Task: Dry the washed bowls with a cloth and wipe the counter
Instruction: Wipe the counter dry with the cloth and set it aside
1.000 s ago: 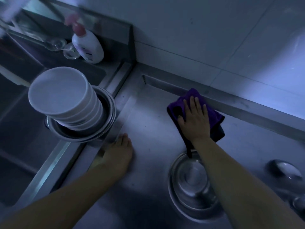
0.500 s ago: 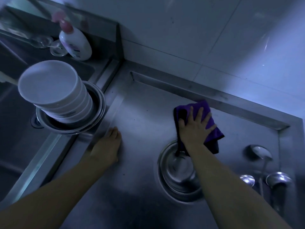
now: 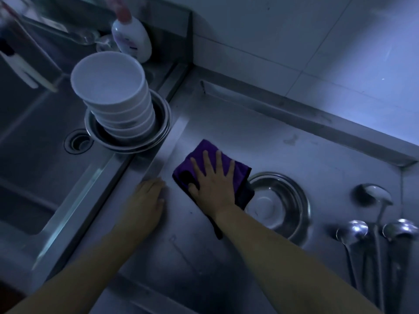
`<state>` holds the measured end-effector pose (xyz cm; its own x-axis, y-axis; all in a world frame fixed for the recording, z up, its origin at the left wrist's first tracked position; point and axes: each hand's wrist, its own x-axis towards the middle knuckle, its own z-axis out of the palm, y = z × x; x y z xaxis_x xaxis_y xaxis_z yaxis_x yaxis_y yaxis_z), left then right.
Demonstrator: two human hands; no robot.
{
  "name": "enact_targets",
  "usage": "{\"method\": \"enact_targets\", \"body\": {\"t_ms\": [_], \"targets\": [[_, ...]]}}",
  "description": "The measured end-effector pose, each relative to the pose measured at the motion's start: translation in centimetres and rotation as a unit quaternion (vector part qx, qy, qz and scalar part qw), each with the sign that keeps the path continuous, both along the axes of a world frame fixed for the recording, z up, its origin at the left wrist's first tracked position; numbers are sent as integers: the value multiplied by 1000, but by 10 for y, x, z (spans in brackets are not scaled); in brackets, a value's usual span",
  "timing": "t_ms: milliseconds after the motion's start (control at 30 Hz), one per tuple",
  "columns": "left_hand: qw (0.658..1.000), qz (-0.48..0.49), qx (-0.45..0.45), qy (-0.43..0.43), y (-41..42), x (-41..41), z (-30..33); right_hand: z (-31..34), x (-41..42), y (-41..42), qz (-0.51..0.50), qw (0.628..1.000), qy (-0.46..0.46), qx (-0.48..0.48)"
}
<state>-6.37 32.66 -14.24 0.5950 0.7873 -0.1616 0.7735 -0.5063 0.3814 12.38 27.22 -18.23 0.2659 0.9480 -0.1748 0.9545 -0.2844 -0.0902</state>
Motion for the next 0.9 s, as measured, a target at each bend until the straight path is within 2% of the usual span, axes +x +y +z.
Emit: {"method": "enact_targets", "body": {"t_ms": [233, 400, 533, 633, 733, 900], "targets": [[994, 62, -22, -86, -38, -41, 20, 5, -81, -56, 72, 997, 30, 0], [993, 88, -40, -71, -57, -64, 24, 12, -110, -106, 135, 990, 32, -30], [994, 75, -59, -48, -71, -85, 25, 20, -90, -141, 167, 984, 19, -51], [995, 59, -70, -38, -81, -99, 25, 24, -60, -140, 143, 988, -6, -58], [996, 56, -69, -34, -88, -115, 25, 18, -40, -114, 74, 995, -31, -65], [994, 74, -72, -34, -94, -145, 24, 7, -71, -70, -41, 998, -32, -41]]}}
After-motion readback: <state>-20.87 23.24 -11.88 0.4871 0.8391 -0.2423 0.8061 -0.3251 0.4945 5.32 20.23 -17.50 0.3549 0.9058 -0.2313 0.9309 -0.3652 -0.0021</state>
